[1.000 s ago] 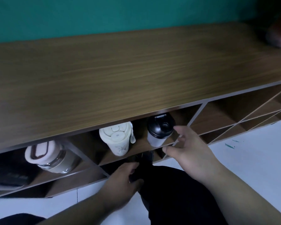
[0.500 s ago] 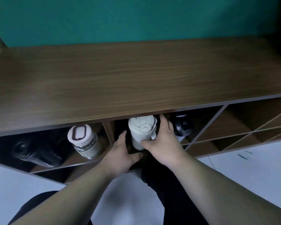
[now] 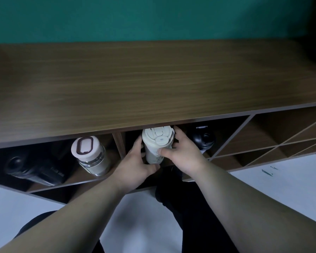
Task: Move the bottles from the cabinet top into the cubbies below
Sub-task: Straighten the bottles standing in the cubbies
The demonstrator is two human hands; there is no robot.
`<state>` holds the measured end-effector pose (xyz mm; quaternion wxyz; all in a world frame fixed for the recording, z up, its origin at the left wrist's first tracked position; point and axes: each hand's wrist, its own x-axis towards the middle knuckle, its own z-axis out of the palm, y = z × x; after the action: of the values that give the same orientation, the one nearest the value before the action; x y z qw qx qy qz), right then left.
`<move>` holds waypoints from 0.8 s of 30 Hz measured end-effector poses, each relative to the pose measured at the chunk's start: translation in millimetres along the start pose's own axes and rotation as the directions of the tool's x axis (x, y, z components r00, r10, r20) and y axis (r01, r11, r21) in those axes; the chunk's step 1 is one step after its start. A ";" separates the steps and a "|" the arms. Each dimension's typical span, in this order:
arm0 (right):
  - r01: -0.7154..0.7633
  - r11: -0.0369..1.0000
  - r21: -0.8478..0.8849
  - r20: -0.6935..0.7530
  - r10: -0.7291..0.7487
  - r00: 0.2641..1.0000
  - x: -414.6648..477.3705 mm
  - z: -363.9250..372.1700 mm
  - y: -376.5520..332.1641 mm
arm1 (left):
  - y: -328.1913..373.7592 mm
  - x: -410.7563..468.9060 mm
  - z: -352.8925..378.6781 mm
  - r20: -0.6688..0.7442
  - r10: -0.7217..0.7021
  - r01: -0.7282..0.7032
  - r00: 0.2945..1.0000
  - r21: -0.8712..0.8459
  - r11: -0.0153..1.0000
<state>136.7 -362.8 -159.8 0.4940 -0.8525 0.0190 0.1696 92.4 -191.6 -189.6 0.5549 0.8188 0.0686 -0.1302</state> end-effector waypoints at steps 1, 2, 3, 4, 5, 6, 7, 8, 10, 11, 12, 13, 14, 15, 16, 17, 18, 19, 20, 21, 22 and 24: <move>0.000 1.000 -0.008 0.003 0.000 1.000 -0.6 0.2 -1.0 | -0.2 0.1 -0.1 0.005 -0.001 0.001 1.000 0.001 1.000; 0.000 1.000 -0.015 0.004 0.001 1.000 -0.2 0.7 -0.7 | -0.9 0.6 -0.1 0.005 -0.001 0.001 1.000 0.002 1.000; -0.004 1.000 -0.023 0.002 0.004 1.000 -0.2 1.4 -0.5 | -0.7 0.7 -0.1 0.004 0.001 -0.001 1.000 0.008 1.000; -0.005 1.000 -0.027 -0.004 0.004 1.000 0.3 1.9 0.4 | -0.5 0.6 -0.1 0.002 0.006 -0.006 1.000 0.014 1.000; -0.007 1.000 -0.031 -0.010 0.007 1.000 0.0 2.3 0.3 | -0.1 0.6 0.1 0.001 0.011 -0.011 1.000 0.017 1.000; -0.007 1.000 -0.029 -0.013 0.006 1.000 0.3 2.7 1.1 | 0.0 0.7 0.5 -0.002 0.015 -0.015 1.000 0.021 1.000; -0.004 0.999 -0.033 -0.013 0.004 1.000 -0.3 2.7 0.8 | 0.5 0.4 0.8 -0.004 0.016 -0.016 1.000 0.024 1.000; 0.002 0.999 -0.033 -0.014 -0.002 1.000 -0.2 2.7 1.5 | 0.6 0.4 1.2 -0.009 0.016 -0.016 1.000 0.027 1.000; 0.007 1.000 -0.031 -0.018 -0.007 1.000 -0.1 2.5 1.9 | 1.4 -0.2 1.2 -0.018 0.014 -0.013 1.000 0.028 1.000; 0.004 1.000 -0.030 -0.018 -0.005 1.000 0.0 2.4 2.2 | 1.7 -0.6 1.0 -0.020 0.012 -0.012 1.000 0.030 0.999; 0.006 1.000 -0.025 -0.014 -0.007 1.000 0.6 2.1 3.2 | 1.9 -0.9 0.7 -0.021 0.011 -0.010 1.000 0.033 0.999; 0.004 1.000 -0.022 -0.009 -0.005 1.000 1.1 2.2 4.1 | 1.8 -1.0 0.5 -0.020 0.006 -0.006 1.000 0.035 0.999; 0.005 1.000 -0.018 -0.008 -0.005 1.000 1.7 2.2 5.0 | 2.0 -1.3 0.5 -0.019 0.003 -0.002 1.000 0.037 0.999; 0.003 1.000 -0.019 -0.011 -0.004 1.000 2.2 2.3 5.8 | 2.4 -1.7 0.5 -0.016 -0.002 0.002 1.000 0.036 0.999; 0.003 1.000 -0.023 -0.014 -0.004 1.000 2.3 2.6 6.1 | 3.1 -2.2 0.4 -0.012 -0.007 0.007 1.000 0.036 0.999; 0.000 0.999 -0.032 -0.018 0.000 1.000 2.0 2.8 6.0 | 3.8 -2.7 0.6 -0.009 -0.015 0.015 1.000 0.036 0.999; -0.005 0.999 -0.041 -0.021 0.005 1.000 2.0 3.0 6.3 | 3.8 -2.6 0.9 -0.008 -0.021 0.021 1.000 0.039 0.999; -0.013 0.999 -0.052 -0.024 0.012 1.000 1.6 2.9 5.8 | 3.6 -2.3 1.2 -0.009 -0.025 0.026 1.000 0.041 0.999; -0.018 0.998 -0.060 -0.026 0.017 1.000 0.8 2.2 5.1 | 4.1 -2.5 1.5 -0.009 -0.025 0.026 1.000 0.044 0.999; -0.024 0.997 -0.072 -0.024 0.022 0.999 0.0 1.5 4.2 | 4.5 -3.1 1.6 -0.006 -0.024 0.024 1.000 0.050 0.998; -0.029 0.996 -0.079 -0.026 0.027 0.999 -1.4 0.5 2.3 | 4.6 -3.7 1.6 0.003 -0.023 0.023 1.000 0.053 0.998; -0.063 0.992 -0.106 -0.030 0.060 0.998 -4.2 -2.7 -0.8 | 6.1 -6.8 0.9 0.023 -0.036 0.034 0.999 0.075 0.997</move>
<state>133.6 -365.2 -156.7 0.4419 -0.8790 0.0427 0.1741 87.3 -194.5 -182.5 0.5222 0.8360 0.0713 -0.1525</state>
